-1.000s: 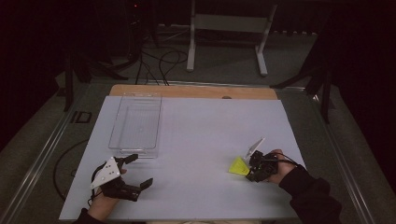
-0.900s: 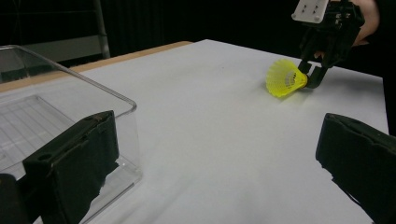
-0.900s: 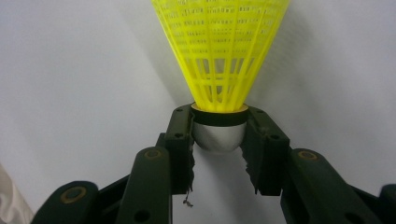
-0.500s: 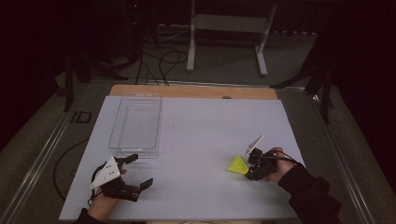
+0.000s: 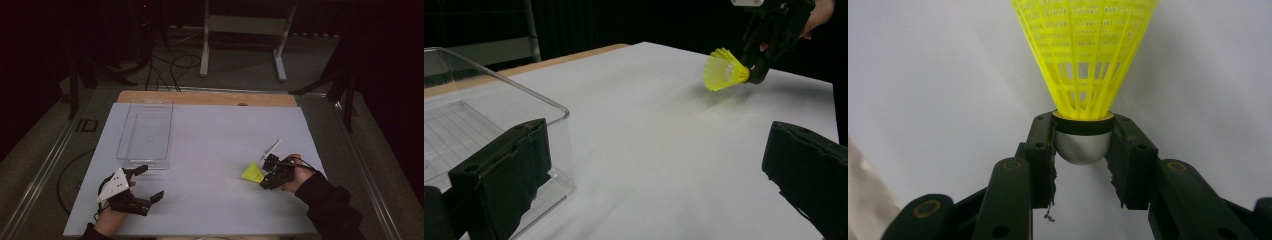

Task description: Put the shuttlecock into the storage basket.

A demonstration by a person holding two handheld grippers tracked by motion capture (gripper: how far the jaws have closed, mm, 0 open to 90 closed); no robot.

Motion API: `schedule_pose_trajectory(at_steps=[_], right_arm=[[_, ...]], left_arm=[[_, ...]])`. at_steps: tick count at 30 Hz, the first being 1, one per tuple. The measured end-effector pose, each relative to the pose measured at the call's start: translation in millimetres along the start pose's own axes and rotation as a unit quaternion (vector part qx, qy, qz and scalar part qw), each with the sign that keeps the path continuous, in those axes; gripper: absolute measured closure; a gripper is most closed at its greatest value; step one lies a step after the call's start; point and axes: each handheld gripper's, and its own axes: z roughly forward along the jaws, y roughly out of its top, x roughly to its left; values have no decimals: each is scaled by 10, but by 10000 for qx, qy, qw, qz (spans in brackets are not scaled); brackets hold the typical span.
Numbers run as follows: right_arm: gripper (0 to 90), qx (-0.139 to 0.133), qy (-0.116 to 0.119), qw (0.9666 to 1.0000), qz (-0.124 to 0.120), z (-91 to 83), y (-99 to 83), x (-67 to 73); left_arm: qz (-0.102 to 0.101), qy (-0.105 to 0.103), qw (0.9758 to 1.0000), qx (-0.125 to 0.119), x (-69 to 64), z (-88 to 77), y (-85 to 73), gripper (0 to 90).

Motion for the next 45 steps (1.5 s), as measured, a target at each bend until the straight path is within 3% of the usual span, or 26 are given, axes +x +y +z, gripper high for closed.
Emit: schedule_pose_trajectory(at_steps=[26, 45], right_arm=[[651, -29, 26, 9997, -234, -68, 504, 244], [651, -73, 103, 9988, -483, -106, 1042, 376]], left_arm=[[-12, 3, 9999, 146, 0, 20, -12, 0], [-23, -41, 9999, 161, -6, 18, -9, 0]])
